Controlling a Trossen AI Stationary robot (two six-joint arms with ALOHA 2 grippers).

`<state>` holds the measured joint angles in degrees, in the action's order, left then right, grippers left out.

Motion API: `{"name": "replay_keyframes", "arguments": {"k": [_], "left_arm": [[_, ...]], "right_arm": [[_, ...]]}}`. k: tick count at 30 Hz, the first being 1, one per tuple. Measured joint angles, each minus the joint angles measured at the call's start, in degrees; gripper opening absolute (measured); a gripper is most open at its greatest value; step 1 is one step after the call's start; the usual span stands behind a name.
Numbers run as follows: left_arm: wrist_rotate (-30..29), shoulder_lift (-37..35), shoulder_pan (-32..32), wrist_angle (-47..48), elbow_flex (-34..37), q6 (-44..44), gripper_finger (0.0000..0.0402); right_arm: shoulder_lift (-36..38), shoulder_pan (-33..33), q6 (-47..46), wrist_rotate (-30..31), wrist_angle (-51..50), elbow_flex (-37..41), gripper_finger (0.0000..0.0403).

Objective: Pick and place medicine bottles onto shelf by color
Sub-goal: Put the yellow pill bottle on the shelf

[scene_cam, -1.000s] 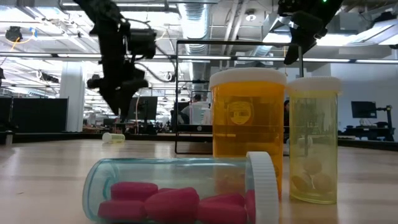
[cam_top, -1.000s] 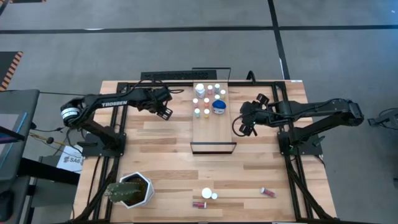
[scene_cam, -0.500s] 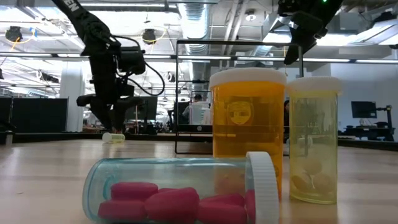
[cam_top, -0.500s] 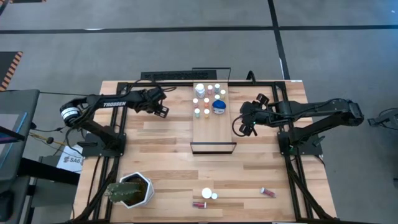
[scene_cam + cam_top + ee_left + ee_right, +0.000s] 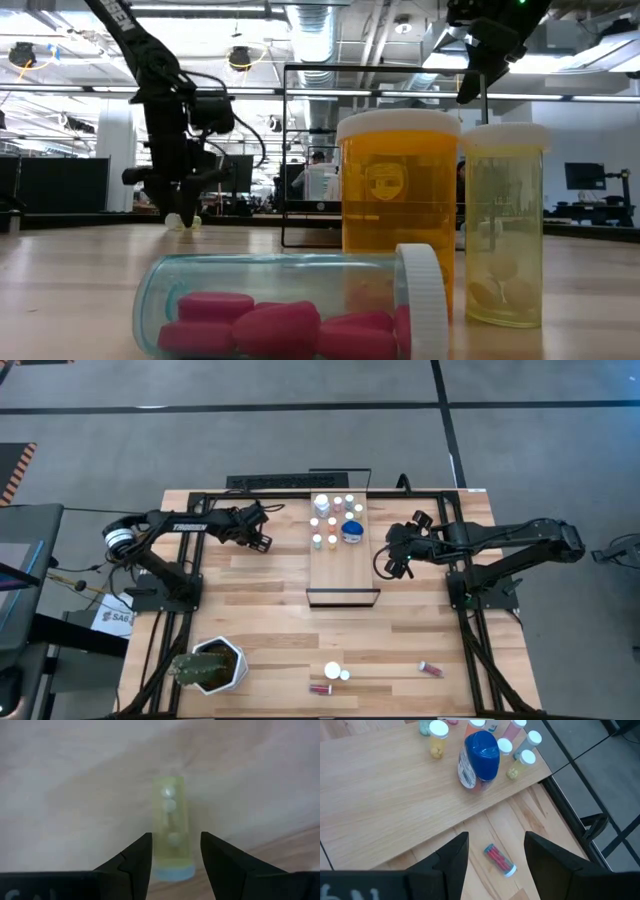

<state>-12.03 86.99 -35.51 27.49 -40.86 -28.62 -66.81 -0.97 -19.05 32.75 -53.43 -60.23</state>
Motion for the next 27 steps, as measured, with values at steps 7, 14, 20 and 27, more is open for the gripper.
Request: {"name": "replay_keyframes", "arguments": {"k": [7, 14, 20, 27], "left_arm": [[2.3, 2.7, 0.6, -1.1, -0.3, 0.0, 0.0152], [3.4, 2.8, 4.3, -1.3, -1.3, -1.5, 0.0133], [7.5, 2.8, 10.0, -1.5, -1.6, -4.2, 0.0128], [10.7, 2.8, 19.3, -1.5, -1.7, -9.5, 0.0128]], "right_arm": [[0.0, 0.0, 0.0, 0.0, 0.0, 0.0, 0.0214], [0.0, 0.0, 0.0, 0.0, 0.0, 0.0, 0.0214], [0.0, 0.0, 0.0, 0.0, 0.0, 0.0, 0.0214], [0.0, 0.0, 0.0, 0.0, 0.0, 0.0, 0.0214]]}}
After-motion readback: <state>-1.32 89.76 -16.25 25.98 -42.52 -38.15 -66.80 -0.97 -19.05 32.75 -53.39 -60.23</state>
